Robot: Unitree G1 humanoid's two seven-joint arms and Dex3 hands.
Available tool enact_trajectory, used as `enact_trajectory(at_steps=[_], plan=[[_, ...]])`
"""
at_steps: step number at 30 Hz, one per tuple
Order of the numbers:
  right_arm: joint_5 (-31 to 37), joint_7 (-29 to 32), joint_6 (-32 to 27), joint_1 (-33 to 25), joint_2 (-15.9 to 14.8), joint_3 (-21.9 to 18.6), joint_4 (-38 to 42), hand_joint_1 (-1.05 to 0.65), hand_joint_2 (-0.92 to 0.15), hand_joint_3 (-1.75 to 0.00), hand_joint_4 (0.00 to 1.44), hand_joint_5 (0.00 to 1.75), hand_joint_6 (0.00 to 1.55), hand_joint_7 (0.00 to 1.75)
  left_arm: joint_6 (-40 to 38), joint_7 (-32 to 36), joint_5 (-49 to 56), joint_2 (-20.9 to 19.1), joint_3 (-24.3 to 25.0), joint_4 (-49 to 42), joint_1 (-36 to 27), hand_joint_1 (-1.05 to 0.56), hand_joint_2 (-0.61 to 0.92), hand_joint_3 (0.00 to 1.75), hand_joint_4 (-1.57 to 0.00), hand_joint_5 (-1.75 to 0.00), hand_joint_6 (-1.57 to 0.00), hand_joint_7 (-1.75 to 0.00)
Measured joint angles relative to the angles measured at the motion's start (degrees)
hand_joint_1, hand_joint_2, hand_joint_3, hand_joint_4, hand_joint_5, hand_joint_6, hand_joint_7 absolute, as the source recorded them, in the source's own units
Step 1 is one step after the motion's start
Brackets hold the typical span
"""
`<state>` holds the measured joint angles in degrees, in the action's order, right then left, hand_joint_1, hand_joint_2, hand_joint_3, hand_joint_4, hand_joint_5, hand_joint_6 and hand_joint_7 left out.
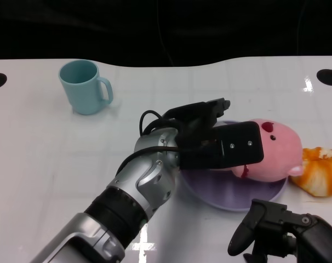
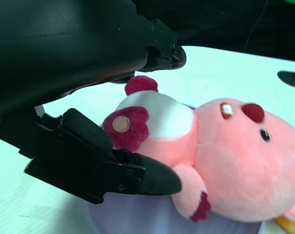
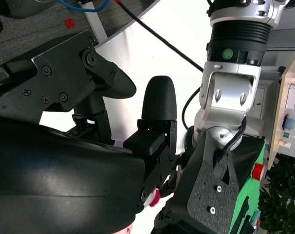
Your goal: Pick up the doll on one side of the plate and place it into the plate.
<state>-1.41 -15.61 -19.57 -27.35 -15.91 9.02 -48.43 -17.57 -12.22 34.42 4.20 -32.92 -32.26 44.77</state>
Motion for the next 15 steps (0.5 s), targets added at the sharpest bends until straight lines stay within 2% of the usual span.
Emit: enact_trajectory(at_steps=[8,15], plan=[[-0.1,-0.4,0.6,0.0,0.0,-0.4,0.2,-0.14,-0.57,-1.08,0.65,1.65,0.57,1.36,-0.7,-5.9,2.8,-5.3,-2.3,10.7,-1.4,-1.04,0.92,0.58,0.00,0.00,0.00,0.00],[0.0,-0.5,0.6,0.3,-0.1,-0.6,0.4,-0.15,-0.57,-1.08,0.66,1.66,0.58,1.36,0.7,-8.1,2.4,-10.6,-0.7,22.0,-6.5,-0.96,0.92,0.53,-0.07,-0.04,-0.06,-0.03]])
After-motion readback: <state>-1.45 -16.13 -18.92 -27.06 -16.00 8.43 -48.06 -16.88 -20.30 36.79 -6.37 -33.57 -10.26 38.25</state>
